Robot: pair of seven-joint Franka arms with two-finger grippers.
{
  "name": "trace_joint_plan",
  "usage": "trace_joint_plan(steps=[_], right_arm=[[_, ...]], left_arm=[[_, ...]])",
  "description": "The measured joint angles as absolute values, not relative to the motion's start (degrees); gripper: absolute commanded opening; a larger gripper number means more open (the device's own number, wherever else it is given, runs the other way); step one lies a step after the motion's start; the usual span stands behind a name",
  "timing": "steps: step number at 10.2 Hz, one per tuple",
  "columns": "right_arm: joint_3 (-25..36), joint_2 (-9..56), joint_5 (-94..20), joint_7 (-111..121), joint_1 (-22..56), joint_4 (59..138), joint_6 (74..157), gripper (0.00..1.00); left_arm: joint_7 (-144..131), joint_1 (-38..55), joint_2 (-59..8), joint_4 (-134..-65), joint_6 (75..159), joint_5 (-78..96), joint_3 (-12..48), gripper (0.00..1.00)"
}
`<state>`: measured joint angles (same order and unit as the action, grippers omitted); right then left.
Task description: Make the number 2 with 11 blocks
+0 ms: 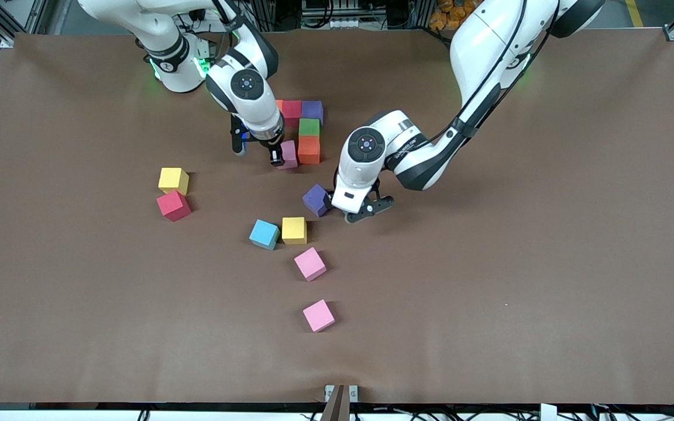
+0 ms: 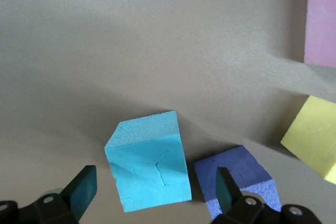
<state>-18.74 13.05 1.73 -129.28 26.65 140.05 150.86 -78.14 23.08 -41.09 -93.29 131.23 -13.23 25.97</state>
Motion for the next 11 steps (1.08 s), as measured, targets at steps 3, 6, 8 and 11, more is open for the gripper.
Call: trace_joint_plan(steps=[3, 6, 8, 11], right_arm=[[-19.4, 13.0, 1.7, -130.1, 26.6, 140.4, 150.9, 0.15], [-19.5, 13.0, 1.7, -130.1, 26.6, 140.5, 151.0, 0.20], [-19.5, 13.0, 1.7, -130.2, 26.6, 140.5, 151.0, 1.00], [-19.5, 13.0, 1.7, -130.4, 26.6, 141.0, 150.9, 1.00]], left_arm=[[-79.5, 23.1, -41.3, -93.5, 131.2, -13.2, 25.9, 1.00], [-80.3, 23.2, -42.6, -93.9, 133.9, -13.2, 25.9, 1.00], [-81.3, 23.3, -44.5, -94.2, 137.1, -13.2, 25.9, 1.00], [-81.3, 23.3, -44.9, -94.2, 137.4, -13.2, 25.9, 0.94]])
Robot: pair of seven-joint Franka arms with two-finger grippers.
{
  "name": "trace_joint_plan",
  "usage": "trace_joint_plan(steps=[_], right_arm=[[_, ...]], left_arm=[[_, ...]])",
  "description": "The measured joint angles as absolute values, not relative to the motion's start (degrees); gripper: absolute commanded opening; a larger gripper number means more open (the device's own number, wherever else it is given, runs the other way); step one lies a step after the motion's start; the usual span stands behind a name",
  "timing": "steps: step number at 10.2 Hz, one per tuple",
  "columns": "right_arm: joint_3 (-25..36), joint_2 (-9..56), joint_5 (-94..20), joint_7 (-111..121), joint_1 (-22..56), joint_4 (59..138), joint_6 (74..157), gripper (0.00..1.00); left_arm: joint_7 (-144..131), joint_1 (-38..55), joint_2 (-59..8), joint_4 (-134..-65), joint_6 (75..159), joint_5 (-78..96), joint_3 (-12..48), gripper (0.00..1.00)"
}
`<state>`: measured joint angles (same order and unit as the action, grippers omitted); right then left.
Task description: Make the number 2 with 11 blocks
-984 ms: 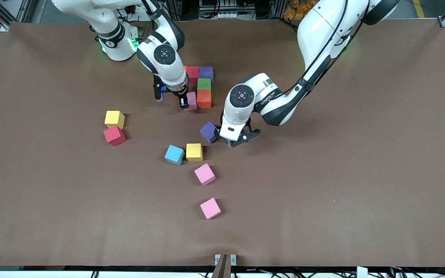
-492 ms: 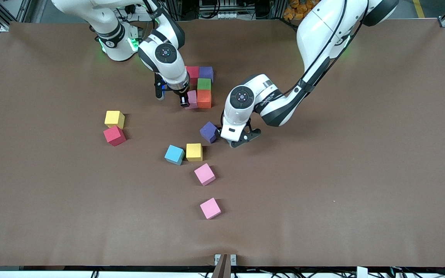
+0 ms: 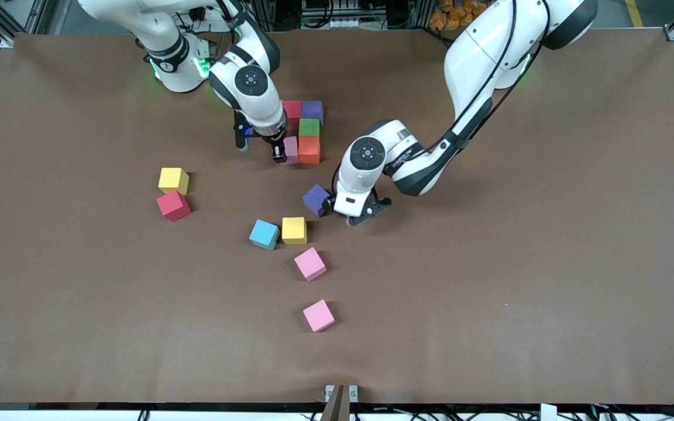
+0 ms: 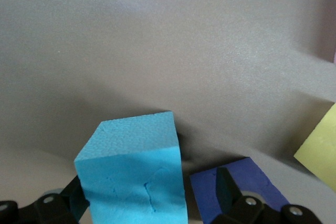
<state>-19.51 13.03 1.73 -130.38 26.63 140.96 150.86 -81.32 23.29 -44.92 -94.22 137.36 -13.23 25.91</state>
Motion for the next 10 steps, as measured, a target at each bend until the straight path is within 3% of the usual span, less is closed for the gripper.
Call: trace_joint_plan(steps=[2, 3, 5, 6, 10], right_arm=[[-19.5, 13.0, 1.7, -130.5, 26.6, 141.3, 150.8, 1.00], [-19.5, 13.0, 1.7, -130.5, 26.3, 141.3, 150.8, 1.00], [-19.5, 12.6, 1.8, -130.5, 25.6, 141.2, 150.9, 1.00], [-19.5, 11.9, 2.0, -129.7, 24.8, 141.0, 150.4, 1.00], [-19.5, 8.1, 2.4, -114.3, 17.9, 136.3, 141.4, 1.00]], left_arm=[[-81.3, 23.2, -44.9, -94.2, 137.4, -13.2, 25.9, 0.87], [-81.3, 23.0, -44.9, -94.2, 137.4, -13.2, 25.8, 0.78], [-81.3, 22.7, -44.7, -94.0, 137.1, -13.2, 25.8, 0.35], [-81.3, 22.7, -44.6, -94.0, 137.0, -13.2, 25.8, 0.25], [-81.4, 22.7, -43.2, -93.2, 133.5, -13.2, 26.0, 0.23]])
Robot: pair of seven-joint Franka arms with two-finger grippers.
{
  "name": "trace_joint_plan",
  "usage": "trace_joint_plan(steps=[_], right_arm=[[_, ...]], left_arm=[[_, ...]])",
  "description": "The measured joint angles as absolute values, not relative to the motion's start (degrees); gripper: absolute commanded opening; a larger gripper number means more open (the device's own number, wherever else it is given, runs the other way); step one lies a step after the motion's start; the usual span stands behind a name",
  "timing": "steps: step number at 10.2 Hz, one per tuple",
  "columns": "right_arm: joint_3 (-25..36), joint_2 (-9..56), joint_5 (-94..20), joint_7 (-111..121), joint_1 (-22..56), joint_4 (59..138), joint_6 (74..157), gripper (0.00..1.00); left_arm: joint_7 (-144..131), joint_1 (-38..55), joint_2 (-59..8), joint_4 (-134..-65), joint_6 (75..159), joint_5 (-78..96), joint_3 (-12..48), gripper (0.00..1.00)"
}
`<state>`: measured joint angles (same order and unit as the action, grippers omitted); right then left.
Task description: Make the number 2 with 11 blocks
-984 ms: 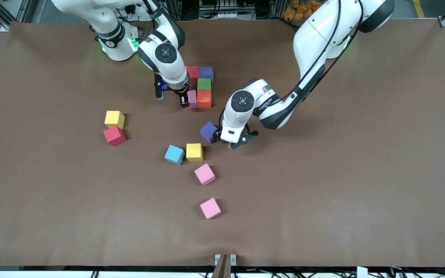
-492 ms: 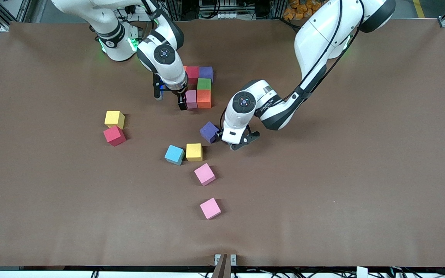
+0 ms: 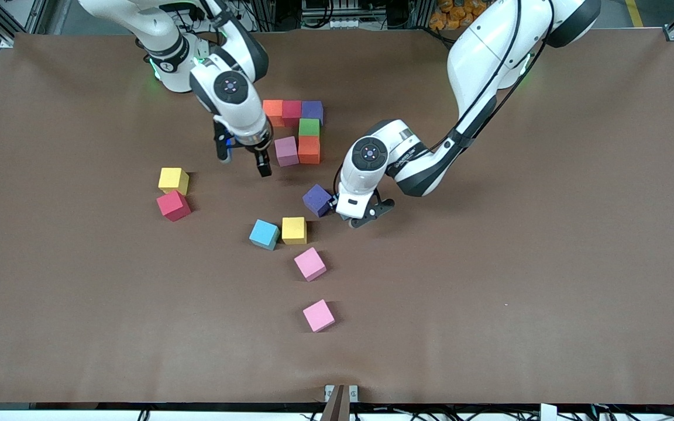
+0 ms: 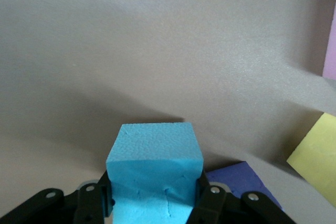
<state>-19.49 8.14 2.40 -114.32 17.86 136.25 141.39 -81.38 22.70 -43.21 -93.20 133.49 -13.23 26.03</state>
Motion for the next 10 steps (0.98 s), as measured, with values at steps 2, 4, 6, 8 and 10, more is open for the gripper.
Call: trace_joint_plan(steps=[2, 4, 6, 8, 10], right_arm=[[-19.4, 7.9, 2.5, -103.0, 12.1, 134.3, 140.3, 1.00], [-18.7, 7.9, 2.6, -90.0, 5.8, 133.4, 138.2, 1.00], [-16.8, 8.1, 2.7, -80.8, 3.9, 131.6, 137.2, 1.00], [-16.8, 9.8, 2.7, -74.0, 4.3, 127.8, 136.8, 1.00], [-16.9, 14.2, 3.6, -67.0, 5.3, 122.1, 136.7, 1.00]], left_arm=[[-82.0, 22.7, -39.8, -92.4, 128.9, -9.8, 26.7, 0.23], [-84.2, 23.2, -35.4, -92.1, 126.8, -2.2, 27.2, 0.23], [-95.4, 25.7, -33.9, -90.9, 126.6, 0.5, 28.2, 0.23], [-109.9, 31.9, -35.7, -87.9, 128.3, 0.6, 28.3, 0.23], [-123.5, 36.5, -38.0, -85.8, 134.8, 0.8, 28.1, 0.23]])
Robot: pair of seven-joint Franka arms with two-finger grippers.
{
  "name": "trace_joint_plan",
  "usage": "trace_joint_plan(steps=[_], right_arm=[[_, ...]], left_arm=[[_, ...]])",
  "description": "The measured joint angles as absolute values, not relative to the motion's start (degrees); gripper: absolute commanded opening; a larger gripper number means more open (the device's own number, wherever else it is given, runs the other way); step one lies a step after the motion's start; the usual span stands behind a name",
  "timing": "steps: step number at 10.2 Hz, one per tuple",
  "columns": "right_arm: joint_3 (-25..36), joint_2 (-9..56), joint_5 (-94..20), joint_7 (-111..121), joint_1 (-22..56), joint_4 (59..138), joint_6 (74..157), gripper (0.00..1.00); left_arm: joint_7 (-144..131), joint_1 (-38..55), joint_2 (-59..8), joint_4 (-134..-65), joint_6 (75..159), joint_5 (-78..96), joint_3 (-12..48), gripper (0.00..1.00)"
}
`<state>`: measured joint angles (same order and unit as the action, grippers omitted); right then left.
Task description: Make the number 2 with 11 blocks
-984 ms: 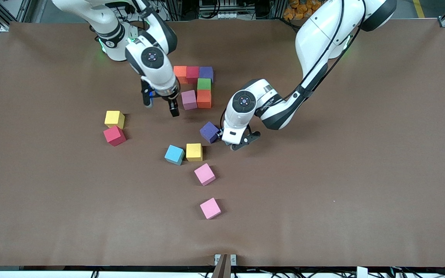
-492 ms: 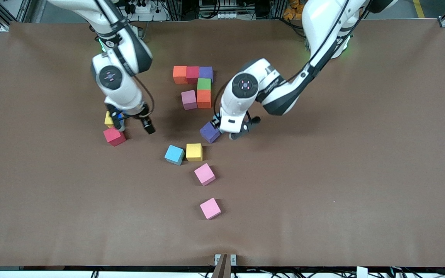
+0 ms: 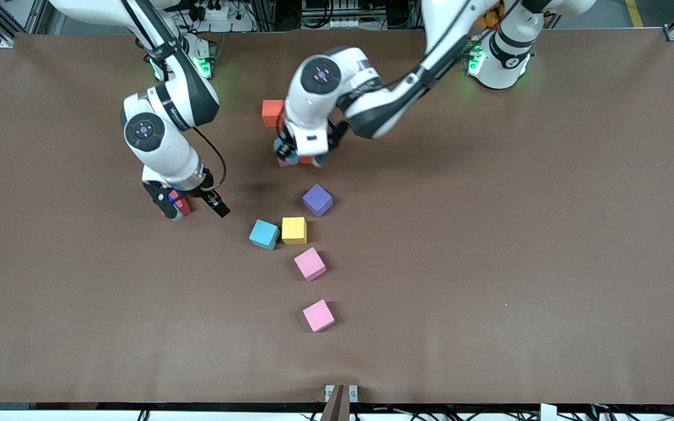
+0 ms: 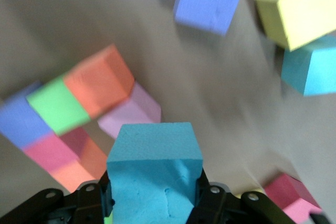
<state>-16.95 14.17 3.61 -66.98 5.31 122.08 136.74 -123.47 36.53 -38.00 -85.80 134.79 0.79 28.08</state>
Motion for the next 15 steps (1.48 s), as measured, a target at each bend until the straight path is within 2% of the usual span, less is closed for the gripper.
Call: trace_joint_plan(steps=[4, 5, 7, 9, 15], right_arm=[[-17.0, 27.9, 12.7, -62.7, 9.2, 108.0, 136.3, 1.00], [-17.0, 30.7, 13.4, -61.0, 9.8, 104.8, 134.7, 1.00], [-17.0, 35.6, 16.8, -59.7, 11.5, 99.1, 130.3, 1.00], [-17.0, 37.4, 17.9, -59.4, 12.0, 96.9, 129.7, 1.00], [-17.0, 37.5, 18.2, -59.0, 12.0, 96.3, 129.4, 1.00]], left_arm=[[-145.1, 39.6, -42.5, -84.2, 150.0, 0.9, 27.2, 0.23], [-149.1, 41.7, -44.0, -82.9, 152.6, 0.9, 25.2, 0.23], [-155.7, 49.5, -46.9, -81.0, 154.6, 0.9, 17.1, 0.23], [-156.4, 54.3, -49.7, -80.7, 156.0, 1.6, 13.8, 0.23], [-157.2, 57.6, -52.8, -81.0, 153.9, 1.7, 12.1, 0.23]])
